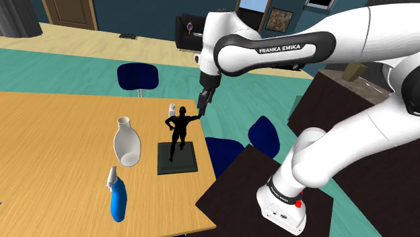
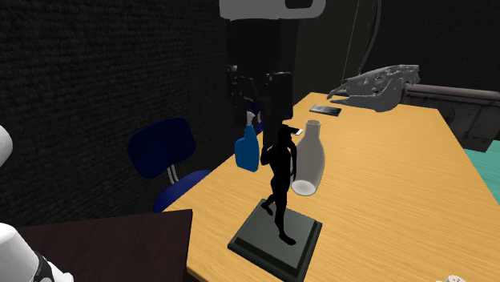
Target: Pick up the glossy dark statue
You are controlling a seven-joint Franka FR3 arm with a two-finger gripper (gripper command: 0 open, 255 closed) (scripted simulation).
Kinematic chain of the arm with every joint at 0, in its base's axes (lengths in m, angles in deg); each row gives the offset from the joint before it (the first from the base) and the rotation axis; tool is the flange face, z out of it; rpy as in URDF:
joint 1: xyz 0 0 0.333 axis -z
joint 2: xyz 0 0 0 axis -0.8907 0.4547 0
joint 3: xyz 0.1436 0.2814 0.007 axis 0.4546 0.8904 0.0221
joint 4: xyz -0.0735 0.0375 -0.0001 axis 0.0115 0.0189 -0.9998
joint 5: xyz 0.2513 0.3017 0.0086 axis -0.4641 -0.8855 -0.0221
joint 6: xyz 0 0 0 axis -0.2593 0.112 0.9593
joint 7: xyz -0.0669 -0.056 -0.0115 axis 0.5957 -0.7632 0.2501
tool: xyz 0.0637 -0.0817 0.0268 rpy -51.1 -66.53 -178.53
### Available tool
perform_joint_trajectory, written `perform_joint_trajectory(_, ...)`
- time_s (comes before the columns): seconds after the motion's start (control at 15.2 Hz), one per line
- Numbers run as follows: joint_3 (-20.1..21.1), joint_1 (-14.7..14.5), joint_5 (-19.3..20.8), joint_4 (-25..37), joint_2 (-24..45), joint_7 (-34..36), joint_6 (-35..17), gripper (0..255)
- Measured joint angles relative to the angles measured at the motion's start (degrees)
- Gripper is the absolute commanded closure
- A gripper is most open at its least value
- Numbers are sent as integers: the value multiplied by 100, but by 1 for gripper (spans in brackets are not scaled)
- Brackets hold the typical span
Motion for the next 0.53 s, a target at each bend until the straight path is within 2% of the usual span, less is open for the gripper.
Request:
perform_joint_trajectory(0.26, 329, -124, 337, 271, 643, 68, -561, 0)
perform_joint_trajectory(0.53, 442, -158, 481, 241, 925, 143, -924, 0)
